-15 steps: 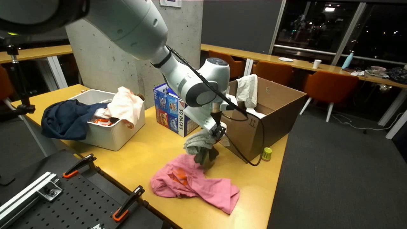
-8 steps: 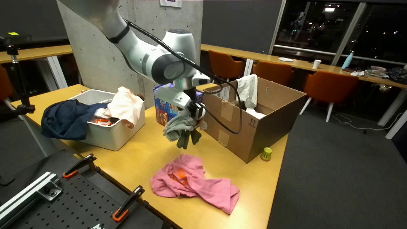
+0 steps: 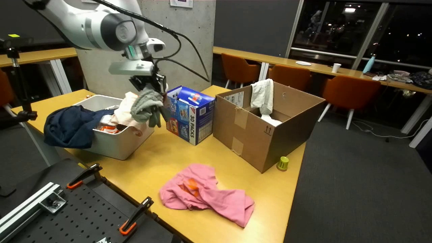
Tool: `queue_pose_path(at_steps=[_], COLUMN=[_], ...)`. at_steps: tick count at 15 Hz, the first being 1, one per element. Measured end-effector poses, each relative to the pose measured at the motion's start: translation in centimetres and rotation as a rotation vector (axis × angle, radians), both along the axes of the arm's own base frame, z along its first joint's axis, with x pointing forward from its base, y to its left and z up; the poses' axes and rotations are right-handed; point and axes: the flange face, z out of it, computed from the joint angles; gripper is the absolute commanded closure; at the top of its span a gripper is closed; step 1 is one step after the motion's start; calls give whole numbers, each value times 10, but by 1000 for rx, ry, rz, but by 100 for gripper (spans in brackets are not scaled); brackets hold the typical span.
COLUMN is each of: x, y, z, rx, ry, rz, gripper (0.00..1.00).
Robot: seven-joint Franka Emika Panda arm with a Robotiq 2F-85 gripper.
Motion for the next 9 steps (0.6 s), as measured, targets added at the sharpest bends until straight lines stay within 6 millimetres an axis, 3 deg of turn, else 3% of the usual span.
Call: queue_pose_path(at_steps=[3,5,7,9], x=[-27,-37,-34,-19], y=[79,117,134,135], z=[32,43,44,33], rx=[9,28,53,80], ry=[22,42,69,107], rz=[175,287,394,489], gripper=[93,93,93,93])
